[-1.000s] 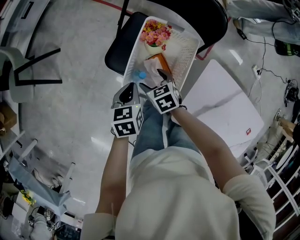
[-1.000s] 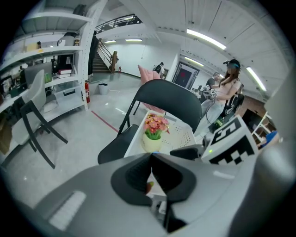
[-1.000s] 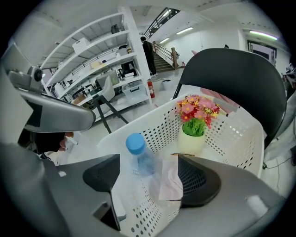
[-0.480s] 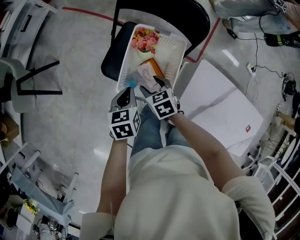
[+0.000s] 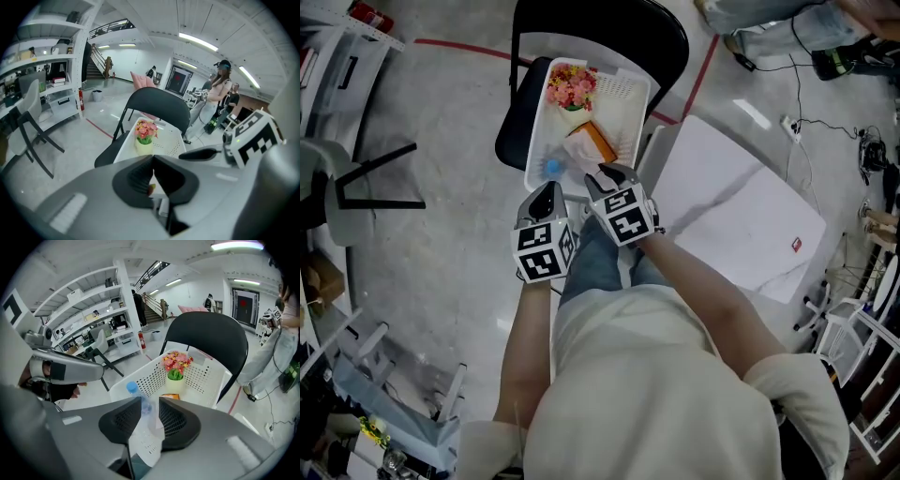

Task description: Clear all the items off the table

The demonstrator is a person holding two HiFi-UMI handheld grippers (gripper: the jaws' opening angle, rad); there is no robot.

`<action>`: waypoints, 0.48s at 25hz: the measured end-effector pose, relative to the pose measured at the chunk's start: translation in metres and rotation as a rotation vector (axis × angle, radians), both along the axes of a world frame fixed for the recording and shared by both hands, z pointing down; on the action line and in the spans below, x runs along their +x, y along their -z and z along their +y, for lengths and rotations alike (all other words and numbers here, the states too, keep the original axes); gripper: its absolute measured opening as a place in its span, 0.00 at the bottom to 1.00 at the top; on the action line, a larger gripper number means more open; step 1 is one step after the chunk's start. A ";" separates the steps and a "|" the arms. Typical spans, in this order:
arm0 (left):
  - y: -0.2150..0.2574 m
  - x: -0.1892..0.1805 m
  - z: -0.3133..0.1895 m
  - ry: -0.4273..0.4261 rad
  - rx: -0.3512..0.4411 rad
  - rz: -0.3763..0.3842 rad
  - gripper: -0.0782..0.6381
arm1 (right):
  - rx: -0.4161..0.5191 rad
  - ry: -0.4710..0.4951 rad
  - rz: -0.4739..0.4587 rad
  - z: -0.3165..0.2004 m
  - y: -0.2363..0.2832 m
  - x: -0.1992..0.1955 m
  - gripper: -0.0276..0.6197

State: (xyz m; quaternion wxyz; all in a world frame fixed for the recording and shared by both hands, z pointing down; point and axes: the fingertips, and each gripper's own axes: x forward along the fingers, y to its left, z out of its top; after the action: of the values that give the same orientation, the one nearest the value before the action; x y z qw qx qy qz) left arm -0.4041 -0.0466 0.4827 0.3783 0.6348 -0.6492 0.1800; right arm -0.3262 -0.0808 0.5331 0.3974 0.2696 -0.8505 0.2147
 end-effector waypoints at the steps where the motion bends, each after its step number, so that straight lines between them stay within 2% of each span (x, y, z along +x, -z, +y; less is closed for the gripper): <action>1: 0.002 0.001 0.001 -0.008 0.001 -0.002 0.12 | 0.007 -0.009 -0.002 0.000 0.004 0.003 0.20; 5: 0.008 0.010 0.007 -0.047 0.005 -0.019 0.12 | 0.041 -0.048 -0.003 0.003 0.020 0.016 0.04; 12: 0.019 0.030 0.007 -0.114 0.019 -0.009 0.12 | 0.091 -0.082 -0.016 0.008 0.038 0.036 0.04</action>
State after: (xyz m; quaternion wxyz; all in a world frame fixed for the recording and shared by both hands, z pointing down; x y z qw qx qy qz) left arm -0.3738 -0.0393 0.4642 0.3584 0.6734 -0.6155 0.1979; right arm -0.2899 -0.0731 0.4954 0.3687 0.3202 -0.8508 0.1940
